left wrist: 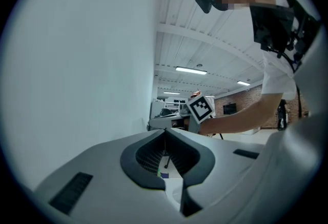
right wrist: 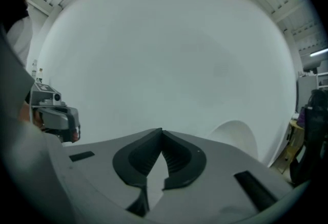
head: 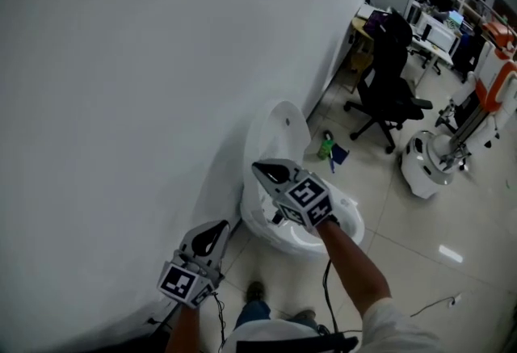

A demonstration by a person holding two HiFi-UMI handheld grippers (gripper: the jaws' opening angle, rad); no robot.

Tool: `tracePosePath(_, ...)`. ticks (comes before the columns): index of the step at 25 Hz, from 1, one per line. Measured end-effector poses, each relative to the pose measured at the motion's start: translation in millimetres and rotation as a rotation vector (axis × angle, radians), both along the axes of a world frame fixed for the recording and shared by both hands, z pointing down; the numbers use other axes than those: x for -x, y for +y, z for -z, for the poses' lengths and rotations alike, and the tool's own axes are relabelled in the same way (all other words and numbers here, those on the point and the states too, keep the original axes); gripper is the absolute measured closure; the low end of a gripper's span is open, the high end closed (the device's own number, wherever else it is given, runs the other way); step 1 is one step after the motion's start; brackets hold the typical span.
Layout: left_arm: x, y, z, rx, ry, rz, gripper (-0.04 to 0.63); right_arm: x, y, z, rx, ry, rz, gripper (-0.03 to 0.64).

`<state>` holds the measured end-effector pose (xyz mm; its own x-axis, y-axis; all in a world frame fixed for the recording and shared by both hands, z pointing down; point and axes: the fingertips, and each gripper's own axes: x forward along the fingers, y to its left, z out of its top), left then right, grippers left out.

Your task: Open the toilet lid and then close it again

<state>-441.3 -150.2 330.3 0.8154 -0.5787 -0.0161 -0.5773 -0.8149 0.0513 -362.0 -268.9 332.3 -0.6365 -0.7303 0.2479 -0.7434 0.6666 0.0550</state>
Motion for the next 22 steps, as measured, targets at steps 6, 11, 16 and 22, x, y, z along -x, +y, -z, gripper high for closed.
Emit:
tracePosePath(6,-56.0,2.9,39.1,0.004,-0.007,-0.146,0.592,-76.9,77.0,54.3,-0.092,-0.007,-0.052,0.616)
tracePosePath(11,-112.8,24.2,50.3,0.003,-0.070,-0.285,0.592,-131.6,144.0,58.2,-0.137,0.010,-0.123,0.616)
tracePosePath(16,-162.2,59.7,43.9,0.020,-0.094,-0.389,0.592,-176.0,214.1,25.3,-0.077,-0.010,-0.238,0.616)
tracePosePath(22,-197.6,98.8,27.4,0.049,-0.121,-0.466,0.592,-211.9,261.2,-3.3,-0.032,-0.086,-0.362,0.616)
